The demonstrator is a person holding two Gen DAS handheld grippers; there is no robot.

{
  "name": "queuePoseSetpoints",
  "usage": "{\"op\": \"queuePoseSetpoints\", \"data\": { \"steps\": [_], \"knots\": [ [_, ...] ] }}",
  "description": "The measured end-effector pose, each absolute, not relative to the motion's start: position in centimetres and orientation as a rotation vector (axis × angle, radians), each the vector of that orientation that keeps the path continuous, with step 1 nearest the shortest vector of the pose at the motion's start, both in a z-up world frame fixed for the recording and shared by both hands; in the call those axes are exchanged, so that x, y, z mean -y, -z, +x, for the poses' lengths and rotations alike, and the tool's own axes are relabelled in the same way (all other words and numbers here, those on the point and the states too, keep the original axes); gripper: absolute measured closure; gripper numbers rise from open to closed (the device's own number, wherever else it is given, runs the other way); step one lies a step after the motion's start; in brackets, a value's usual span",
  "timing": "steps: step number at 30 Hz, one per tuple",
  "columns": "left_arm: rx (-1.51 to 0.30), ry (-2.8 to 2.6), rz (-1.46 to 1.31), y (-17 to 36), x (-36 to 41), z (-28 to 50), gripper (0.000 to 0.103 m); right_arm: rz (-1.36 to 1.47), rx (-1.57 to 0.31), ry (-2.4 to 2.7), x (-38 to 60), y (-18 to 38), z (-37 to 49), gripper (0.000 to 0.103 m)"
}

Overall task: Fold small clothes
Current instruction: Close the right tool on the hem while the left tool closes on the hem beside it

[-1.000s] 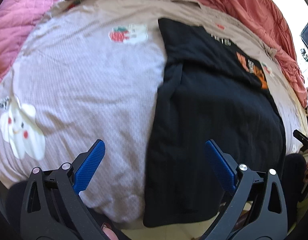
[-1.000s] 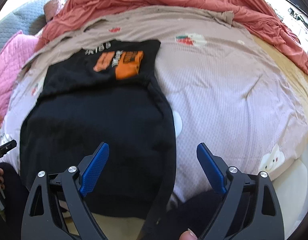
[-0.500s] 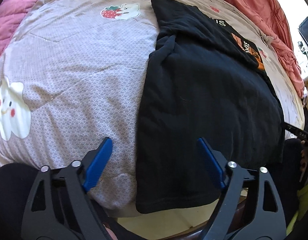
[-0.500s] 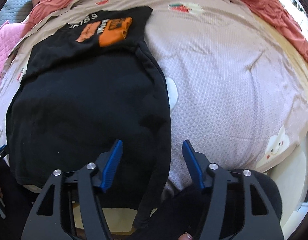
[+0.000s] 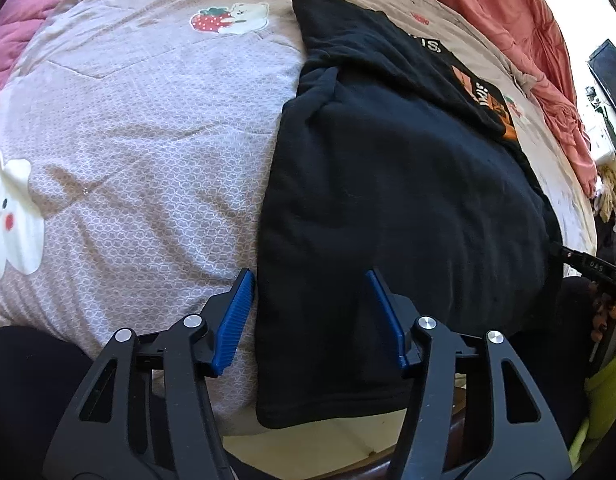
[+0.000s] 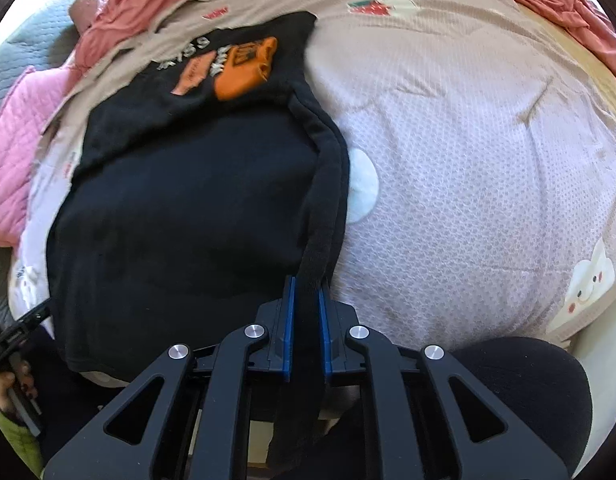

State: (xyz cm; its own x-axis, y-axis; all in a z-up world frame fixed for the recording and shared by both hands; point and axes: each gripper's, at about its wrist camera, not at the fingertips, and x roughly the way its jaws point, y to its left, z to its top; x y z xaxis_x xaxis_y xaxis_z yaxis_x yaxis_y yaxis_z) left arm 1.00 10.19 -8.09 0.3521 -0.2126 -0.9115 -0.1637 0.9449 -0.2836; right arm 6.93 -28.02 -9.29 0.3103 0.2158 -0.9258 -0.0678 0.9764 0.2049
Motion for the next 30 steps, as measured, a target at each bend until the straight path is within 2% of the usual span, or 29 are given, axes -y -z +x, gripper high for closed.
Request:
{"op": "queuePoseSetpoints", "data": {
  "steps": [13, 16, 18, 19, 26, 30],
  "knots": [
    [-1.233, 0.028, -0.374, 9.0, -10.0, 1.7, 0.055, 0.168, -1.097, -0.334, 26.9, 6.9, 6.3, 0.094],
    [-1.224, 0.022, -0.388, 8.9, -10.3, 1.5, 0.064, 0.212, -1.053, -0.358, 27.2, 6.3, 6.5, 0.094],
    [-1.216, 0.018, -0.396, 8.7, -10.6, 1.4, 0.075, 0.237, -1.025, -0.361, 27.5, 5.9, 6.6, 0.094],
    [-1.210, 0.018, -0.400, 8.6, -10.7, 1.3, 0.077, 0.246, -1.012, -0.359, 27.8, 5.6, 6.5, 0.094],
    [-1.215, 0.019, -0.405, 8.7, -10.7, 1.4, 0.078, 0.176, -1.111, -0.269, 27.6, 6.9, 6.9, 0.092],
    [-1.222, 0.022, -0.430, 9.1, -10.9, 1.7, 0.077, 0.119, -1.168, -0.201, 27.4, 7.9, 7.0, 0.074]
  ]
}}
